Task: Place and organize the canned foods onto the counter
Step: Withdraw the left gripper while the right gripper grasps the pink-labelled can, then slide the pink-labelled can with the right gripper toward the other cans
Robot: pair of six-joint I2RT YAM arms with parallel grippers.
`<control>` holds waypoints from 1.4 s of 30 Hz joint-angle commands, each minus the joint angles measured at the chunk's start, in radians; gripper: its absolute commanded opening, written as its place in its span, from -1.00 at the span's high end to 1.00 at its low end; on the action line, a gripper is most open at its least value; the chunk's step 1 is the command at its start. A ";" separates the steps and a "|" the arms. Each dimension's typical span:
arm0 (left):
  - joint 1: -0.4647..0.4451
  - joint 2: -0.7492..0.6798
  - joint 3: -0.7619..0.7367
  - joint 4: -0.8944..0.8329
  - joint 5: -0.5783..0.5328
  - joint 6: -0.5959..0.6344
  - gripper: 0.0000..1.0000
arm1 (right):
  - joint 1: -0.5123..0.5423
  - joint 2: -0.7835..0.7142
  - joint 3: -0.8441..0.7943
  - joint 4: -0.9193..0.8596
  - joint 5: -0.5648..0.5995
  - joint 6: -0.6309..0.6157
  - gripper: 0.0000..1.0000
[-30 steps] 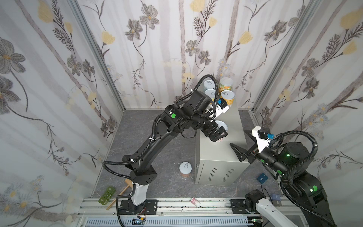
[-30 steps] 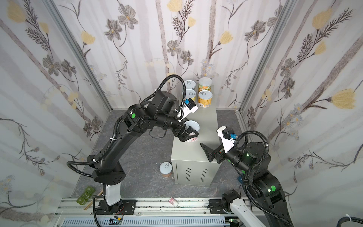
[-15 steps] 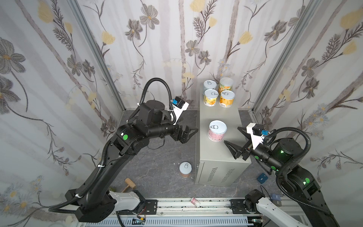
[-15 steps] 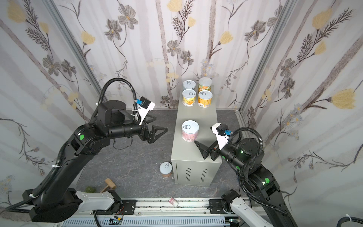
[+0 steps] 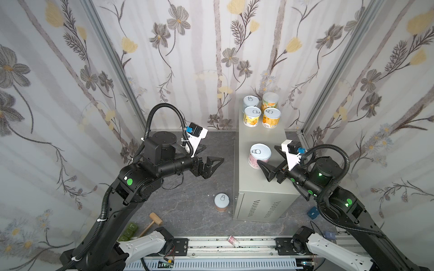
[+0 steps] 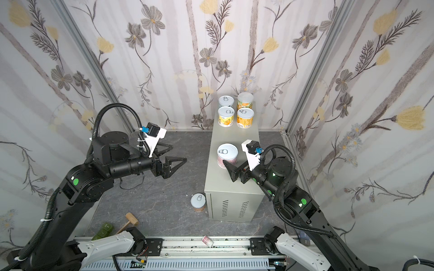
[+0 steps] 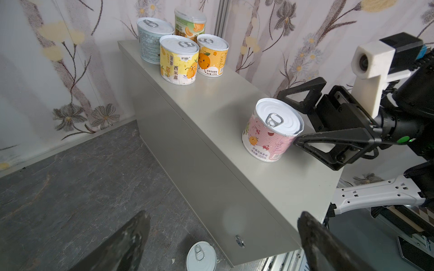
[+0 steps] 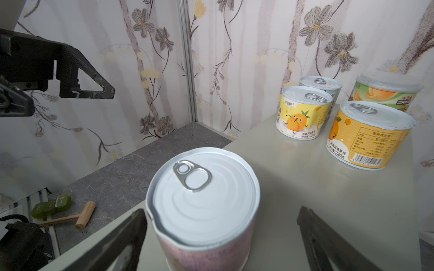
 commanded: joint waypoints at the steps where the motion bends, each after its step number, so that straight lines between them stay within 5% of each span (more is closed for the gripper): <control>1: 0.002 -0.010 -0.016 0.048 0.012 -0.018 -1.00 | 0.008 0.021 -0.001 0.079 0.017 0.018 -0.99; 9: 0.003 -0.032 -0.033 0.044 0.002 -0.019 -1.00 | 0.027 0.062 0.001 0.115 0.017 0.020 -0.98; 18: 0.008 -0.032 -0.041 0.049 0.003 -0.015 -1.00 | 0.021 0.064 -0.009 0.105 0.104 0.013 -0.73; 30: 0.011 -0.031 -0.069 0.078 0.016 -0.025 -1.00 | -0.229 0.120 -0.006 0.137 -0.035 -0.019 -0.65; 42: 0.013 -0.036 -0.086 0.088 0.021 -0.031 -1.00 | -0.335 0.246 0.052 0.225 -0.092 -0.047 -0.60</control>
